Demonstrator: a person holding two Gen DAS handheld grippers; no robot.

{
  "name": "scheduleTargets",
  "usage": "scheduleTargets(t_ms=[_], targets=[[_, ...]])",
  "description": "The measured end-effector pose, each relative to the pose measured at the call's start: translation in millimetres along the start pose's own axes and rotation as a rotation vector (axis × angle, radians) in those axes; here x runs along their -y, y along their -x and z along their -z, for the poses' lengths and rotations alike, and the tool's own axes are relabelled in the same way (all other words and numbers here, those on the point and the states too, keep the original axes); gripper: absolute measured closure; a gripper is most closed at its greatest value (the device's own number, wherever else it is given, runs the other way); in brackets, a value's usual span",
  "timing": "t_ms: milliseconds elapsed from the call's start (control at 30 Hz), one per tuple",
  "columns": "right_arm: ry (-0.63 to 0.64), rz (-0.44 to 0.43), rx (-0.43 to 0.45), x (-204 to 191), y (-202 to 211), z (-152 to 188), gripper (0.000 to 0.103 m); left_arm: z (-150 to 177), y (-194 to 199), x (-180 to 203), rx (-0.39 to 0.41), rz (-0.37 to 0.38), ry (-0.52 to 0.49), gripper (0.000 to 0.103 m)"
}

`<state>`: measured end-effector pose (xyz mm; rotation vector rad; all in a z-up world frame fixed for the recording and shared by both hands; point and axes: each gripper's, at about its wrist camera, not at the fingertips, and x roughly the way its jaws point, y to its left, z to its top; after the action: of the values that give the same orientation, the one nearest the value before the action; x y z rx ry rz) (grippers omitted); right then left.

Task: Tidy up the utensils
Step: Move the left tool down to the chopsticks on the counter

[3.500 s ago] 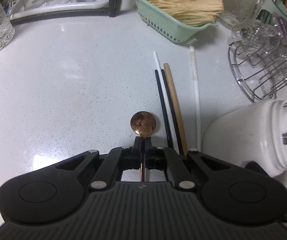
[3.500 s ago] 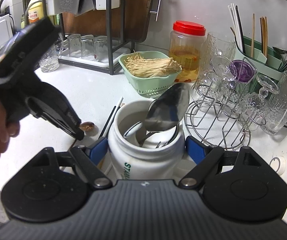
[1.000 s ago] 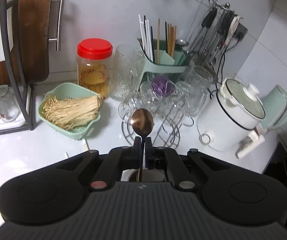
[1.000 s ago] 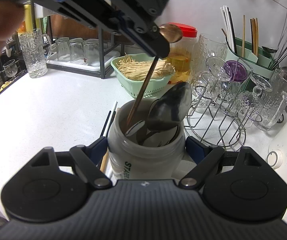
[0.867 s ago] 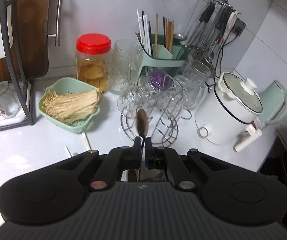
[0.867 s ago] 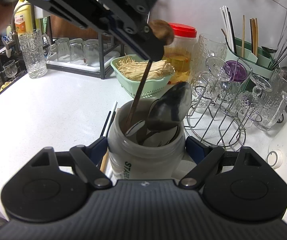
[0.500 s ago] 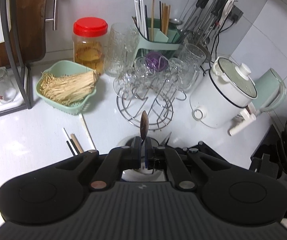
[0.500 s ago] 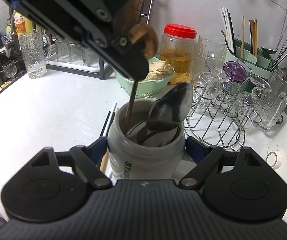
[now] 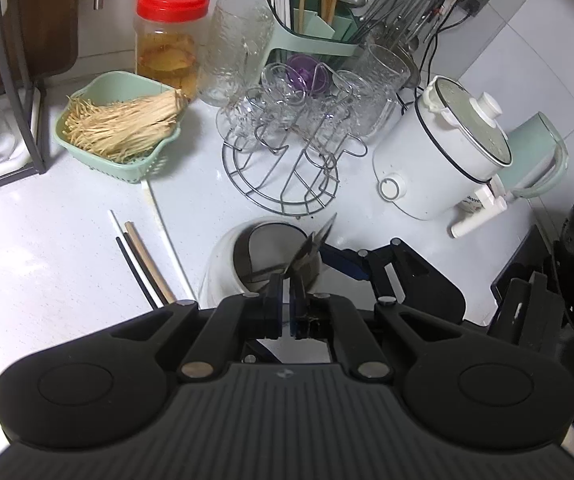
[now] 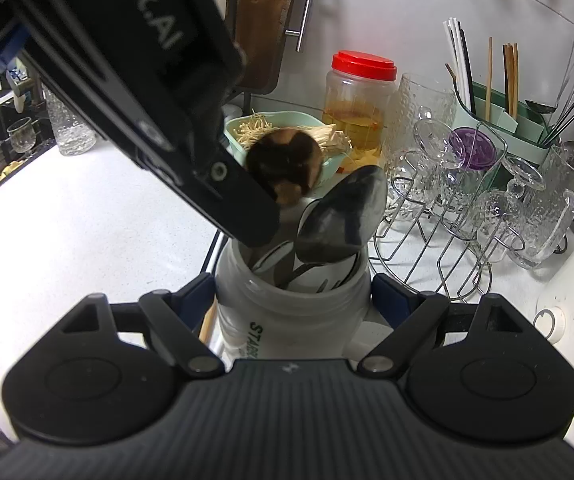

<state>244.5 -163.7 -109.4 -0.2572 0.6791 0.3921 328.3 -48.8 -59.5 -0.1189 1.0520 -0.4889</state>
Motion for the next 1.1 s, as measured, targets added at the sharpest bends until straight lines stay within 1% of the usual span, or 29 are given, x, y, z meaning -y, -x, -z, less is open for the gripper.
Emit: scheduleTargets(t_ms=[133, 233, 300, 367, 433, 567, 833, 1100], targets=[[0.001, 0.000, 0.000, 0, 0, 0, 0.015, -1, 8, 3, 0.040, -0.007, -0.007, 0.099], [0.001, 0.000, -0.001, 0, 0, 0, 0.015, -2, 11, 4, 0.039, 0.004, -0.001, 0.099], [0.000, 0.000, 0.000, 0, 0, 0, 0.015, -1, 14, 4, 0.042, 0.000, 0.001, 0.094], [-0.002, 0.001, 0.000, 0, 0, 0, 0.015, 0, 18, 5, 0.056, -0.005, 0.003, 0.080], [-0.004, 0.002, 0.002, 0, 0, 0, 0.015, 2, 24, 6, 0.079, -0.014, -0.004, 0.075], [-0.009, 0.007, 0.003, -1, 1, 0, 0.015, 4, 40, 9, 0.126, -0.040, -0.017, 0.070], [-0.013, 0.012, -0.001, -1, 0, 0, 0.015, 13, 69, 0, 0.221, -0.091, 0.019, 0.068], [-0.019, 0.003, -0.005, 2, 1, 0, 0.016, 35, 79, -30, 0.254, -0.148, 0.138, 0.067]])
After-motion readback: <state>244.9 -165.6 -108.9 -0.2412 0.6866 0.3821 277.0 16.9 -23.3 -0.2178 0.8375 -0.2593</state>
